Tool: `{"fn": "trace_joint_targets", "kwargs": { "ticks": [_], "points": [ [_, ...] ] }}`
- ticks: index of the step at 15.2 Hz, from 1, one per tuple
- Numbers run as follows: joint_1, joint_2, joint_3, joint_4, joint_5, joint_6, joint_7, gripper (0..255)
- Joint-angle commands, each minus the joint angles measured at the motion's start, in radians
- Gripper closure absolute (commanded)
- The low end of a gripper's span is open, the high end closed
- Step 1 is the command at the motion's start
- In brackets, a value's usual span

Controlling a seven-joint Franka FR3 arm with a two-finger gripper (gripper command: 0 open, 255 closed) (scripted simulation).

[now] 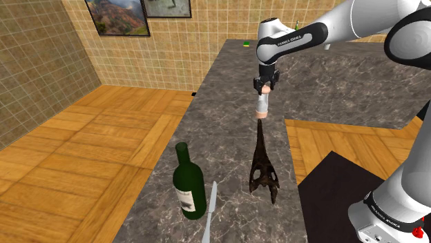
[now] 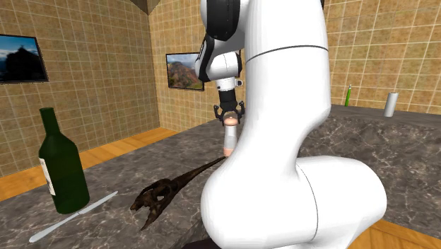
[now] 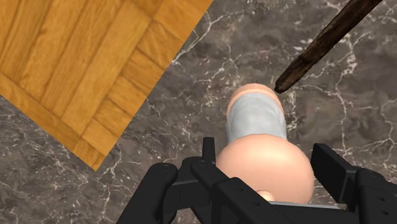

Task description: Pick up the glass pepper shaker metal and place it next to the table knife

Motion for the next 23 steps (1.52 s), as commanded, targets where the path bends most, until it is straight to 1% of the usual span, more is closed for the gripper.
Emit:
{"fn": "trace_joint_targets", "kwargs": {
  "ticks": [1,12,23],
  "points": [
    [0.000,-0.006,0.000,0.019,0.001,-0.024,-0.004,255],
    [0.002,-0.035,0.001,0.126,0.005,-0.160,-0.021,255],
    [0.003,-0.038,0.001,0.269,0.009,-0.305,-0.039,255]
  ]
}}
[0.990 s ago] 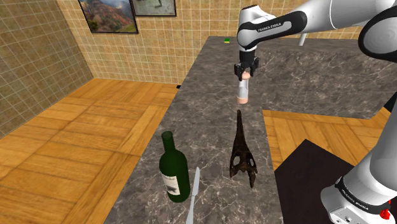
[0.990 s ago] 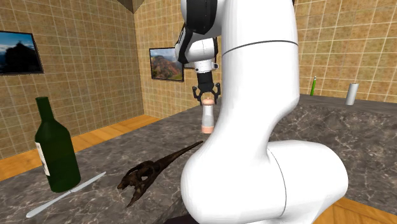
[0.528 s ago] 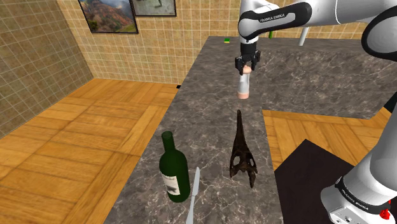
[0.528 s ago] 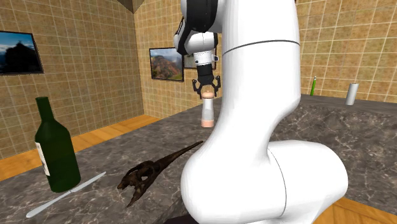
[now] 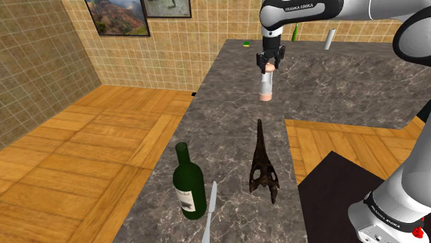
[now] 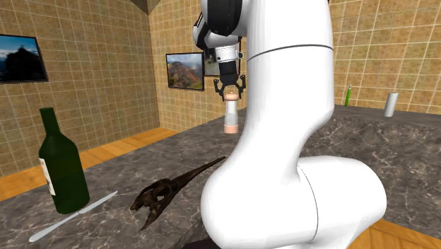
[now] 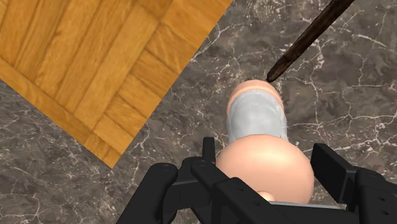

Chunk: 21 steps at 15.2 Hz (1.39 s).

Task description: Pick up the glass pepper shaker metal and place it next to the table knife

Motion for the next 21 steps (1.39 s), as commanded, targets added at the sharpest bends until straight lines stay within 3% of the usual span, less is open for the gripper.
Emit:
{"fn": "trace_joint_targets", "kwargs": {
  "ticks": [1,12,21],
  "points": [
    [0.001,0.004,0.000,0.035,0.001,-0.031,-0.003,255],
    [0.001,0.040,-0.001,0.235,0.004,-0.194,-0.024,255],
    [-0.001,0.115,-0.003,0.473,0.007,-0.356,-0.047,255]
  ]
}}
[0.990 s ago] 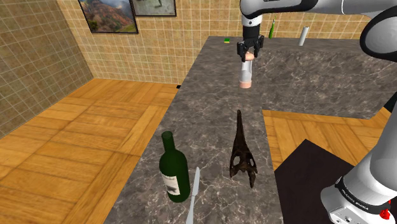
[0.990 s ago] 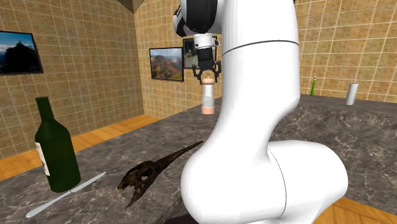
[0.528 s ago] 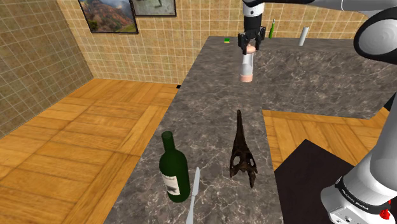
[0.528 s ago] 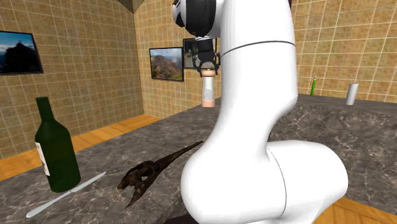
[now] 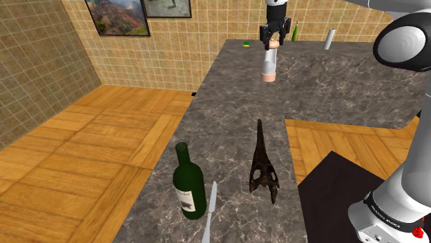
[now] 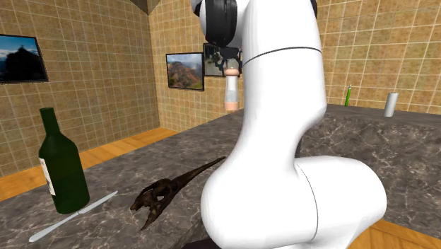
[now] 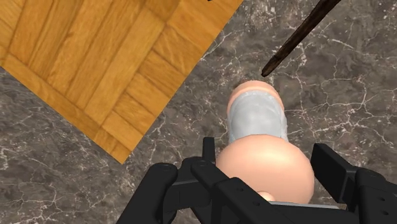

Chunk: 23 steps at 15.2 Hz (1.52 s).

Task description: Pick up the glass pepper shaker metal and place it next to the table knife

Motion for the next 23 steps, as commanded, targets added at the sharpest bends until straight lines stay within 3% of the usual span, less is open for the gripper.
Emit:
{"fn": "trace_joint_targets", "kwargs": {
  "ticks": [1,3,6,11,23],
  "points": [
    [-0.001,0.029,-0.001,0.076,0.001,-0.046,-0.007,255],
    [-0.002,0.053,-0.002,0.135,0.002,-0.082,-0.012,255],
    [0.045,-0.040,0.017,-0.043,-0.006,-0.006,0.059,255],
    [0.115,-0.134,0.053,-0.236,-0.014,0.078,0.174,255],
    [0.262,-0.203,0.157,-0.468,-0.014,0.206,0.444,255]
  ]
}}
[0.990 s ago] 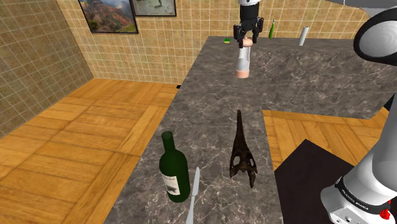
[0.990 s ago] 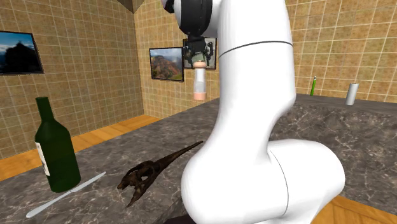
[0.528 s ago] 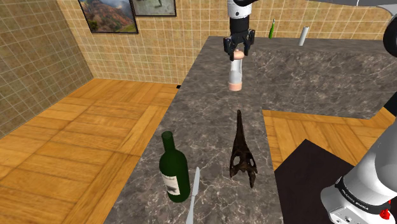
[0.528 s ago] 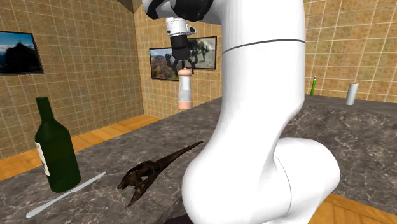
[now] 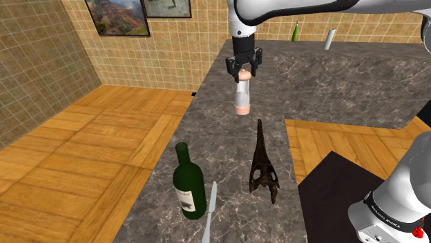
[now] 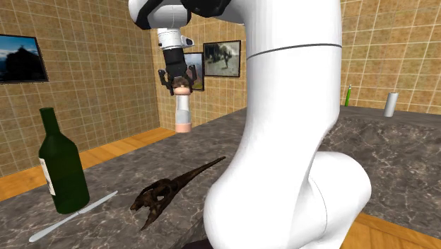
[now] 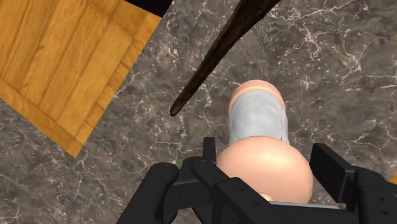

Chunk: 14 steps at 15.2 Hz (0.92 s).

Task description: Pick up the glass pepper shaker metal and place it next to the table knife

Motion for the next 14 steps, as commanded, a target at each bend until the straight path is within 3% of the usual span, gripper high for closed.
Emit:
{"fn": "trace_joint_targets", "kwargs": {
  "ticks": [1,14],
  "points": [
    [0.026,-0.002,0.019,-0.027,0.001,0.019,0.050,255],
    [0.192,0.112,0.124,-0.023,-0.012,0.094,0.331,255]
  ]
}}
